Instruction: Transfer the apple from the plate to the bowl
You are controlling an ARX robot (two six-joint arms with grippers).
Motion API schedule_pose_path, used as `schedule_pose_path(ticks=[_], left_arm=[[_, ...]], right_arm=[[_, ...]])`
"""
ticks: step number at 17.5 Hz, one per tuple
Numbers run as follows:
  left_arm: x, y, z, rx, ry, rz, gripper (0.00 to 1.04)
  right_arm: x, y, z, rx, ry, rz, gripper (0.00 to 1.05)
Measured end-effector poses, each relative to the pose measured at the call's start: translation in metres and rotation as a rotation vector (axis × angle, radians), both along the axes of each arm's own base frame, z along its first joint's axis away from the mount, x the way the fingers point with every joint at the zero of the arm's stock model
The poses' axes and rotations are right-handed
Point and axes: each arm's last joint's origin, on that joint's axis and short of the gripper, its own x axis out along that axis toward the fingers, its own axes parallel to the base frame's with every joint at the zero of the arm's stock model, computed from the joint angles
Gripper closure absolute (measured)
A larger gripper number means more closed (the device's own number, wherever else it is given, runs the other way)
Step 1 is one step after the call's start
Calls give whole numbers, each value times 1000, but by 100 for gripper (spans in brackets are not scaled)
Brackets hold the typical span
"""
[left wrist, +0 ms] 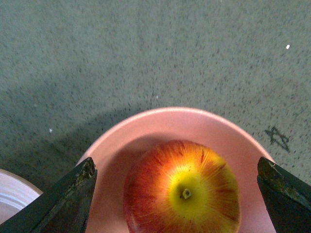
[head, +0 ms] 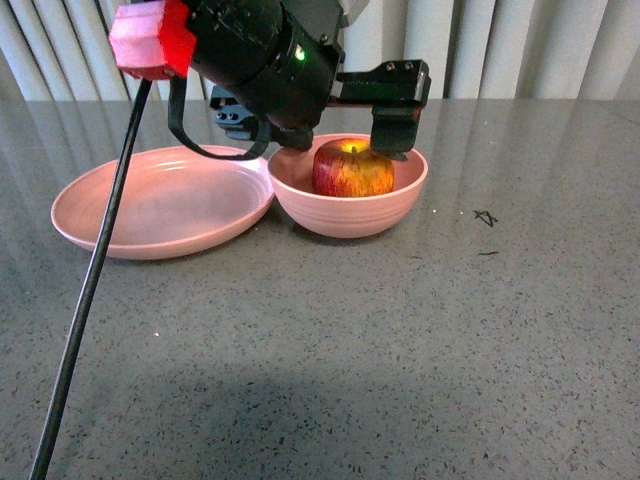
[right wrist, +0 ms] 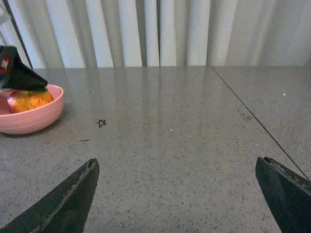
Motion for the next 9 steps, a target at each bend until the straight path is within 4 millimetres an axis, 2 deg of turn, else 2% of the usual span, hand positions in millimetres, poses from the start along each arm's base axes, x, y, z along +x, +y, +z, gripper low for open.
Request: schedule_pose_path(ticks=[2,3,5,8,9], left_arm=[[-19,10,71,-122,-217,9,7],[-30,17,92,-151,-288,11,7],[-52,32,116,-181,-382,41,7],[-86,63,126,-161,-481,117,7],[-105,79,126,-143,-516,151,7]], right_arm=[[0,0,0,0,0,0,7],[0,0,0,0,0,0,7],[0,0,0,0,0,0,7],[0,0,0,0,0,0,7],[0,0,0,0,0,0,7]])
